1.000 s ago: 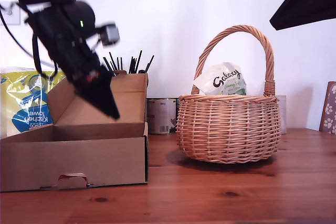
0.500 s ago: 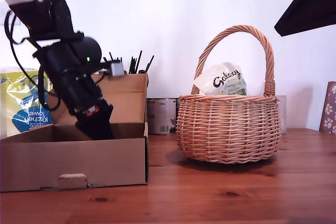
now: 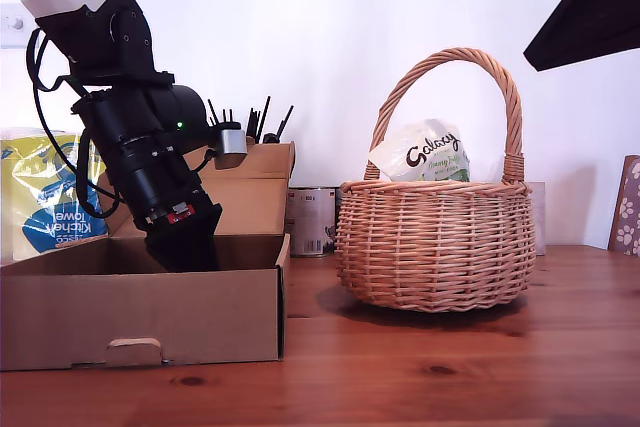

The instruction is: Move the bags of Easter eggs from the cardboard box on the left into the woven basket on the right side.

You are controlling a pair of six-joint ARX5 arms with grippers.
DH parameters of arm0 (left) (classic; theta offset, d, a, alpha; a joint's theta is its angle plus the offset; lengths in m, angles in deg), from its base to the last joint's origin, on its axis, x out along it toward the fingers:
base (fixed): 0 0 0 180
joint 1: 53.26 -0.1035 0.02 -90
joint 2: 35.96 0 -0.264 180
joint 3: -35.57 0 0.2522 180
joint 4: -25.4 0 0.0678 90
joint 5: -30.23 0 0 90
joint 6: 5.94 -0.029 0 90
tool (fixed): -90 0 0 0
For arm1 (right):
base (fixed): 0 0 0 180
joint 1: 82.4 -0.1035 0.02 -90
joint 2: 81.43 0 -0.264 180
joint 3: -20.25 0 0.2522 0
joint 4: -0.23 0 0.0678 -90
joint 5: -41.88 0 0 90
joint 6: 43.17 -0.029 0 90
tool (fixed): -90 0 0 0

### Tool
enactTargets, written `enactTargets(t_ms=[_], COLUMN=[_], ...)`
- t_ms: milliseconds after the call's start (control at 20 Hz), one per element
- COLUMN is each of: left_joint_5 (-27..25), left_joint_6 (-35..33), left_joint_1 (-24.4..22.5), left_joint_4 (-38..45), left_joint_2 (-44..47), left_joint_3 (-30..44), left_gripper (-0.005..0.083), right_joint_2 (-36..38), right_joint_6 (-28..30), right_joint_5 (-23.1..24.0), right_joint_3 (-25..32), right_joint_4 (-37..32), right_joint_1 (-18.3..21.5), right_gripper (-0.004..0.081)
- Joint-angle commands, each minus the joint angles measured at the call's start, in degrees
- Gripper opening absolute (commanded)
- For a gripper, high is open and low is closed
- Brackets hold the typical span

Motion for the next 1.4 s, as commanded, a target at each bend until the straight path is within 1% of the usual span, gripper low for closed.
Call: enactTargets(t_ms=[0,50,100,350,600,850,1100,1250,1350], left_joint_5=[-1.4,-1.5,-1.6,-1.5,-1.6,-1.7,-1.7,-1.5,1.7], left_joint_6=[0.0,0.0,0.0,-0.2,-0.2,-0.2,-0.2,-0.1,0.8], left_joint_1=[0.4,0.3,0.3,0.3,0.3,0.3,0.3,0.3,0.3], left_joint_4=[-0.9,-1.1,-1.2,-2.1,-8.1,-12.1,-12.5,-11.9,-10.4], left_joint_2=[-3.6,-3.6,-3.6,-3.5,-2.9,1.0,6.0,9.5,11.5], left_joint_3=[1.5,1.5,1.5,1.1,-3.1,-7.3,-10.3,-10.9,-10.9], left_gripper=[0.0284,0.0213,0.0179,0.0094,0.0012,0.0001,0.0001,0.0001,0.0001], right_joint_2=[0.0,0.0,0.0,0.0,0.0,0.0,0.0,0.0,0.0], right_joint_6=[0.0,0.0,0.0,0.0,0.0,0.0,0.0,0.0,0.0], right_joint_5=[0.0,0.0,0.0,0.0,0.0,0.0,0.0,0.0,0.0], right_joint_3=[-0.5,-0.5,-0.5,-0.5,-0.5,-0.5,-0.5,-0.5,-0.5], right_joint_4=[-0.3,-0.3,-0.2,-0.2,-0.2,-0.2,-0.2,-0.2,-0.2], right_joint_1=[-0.2,-0.2,-0.2,-0.2,-0.2,-0.2,-0.2,-0.2,-0.2], right_gripper=[-0.0013,-0.0013,-0.0013,-0.0013,-0.0013,-0.0013,-0.0013,-0.0013,-0.0013])
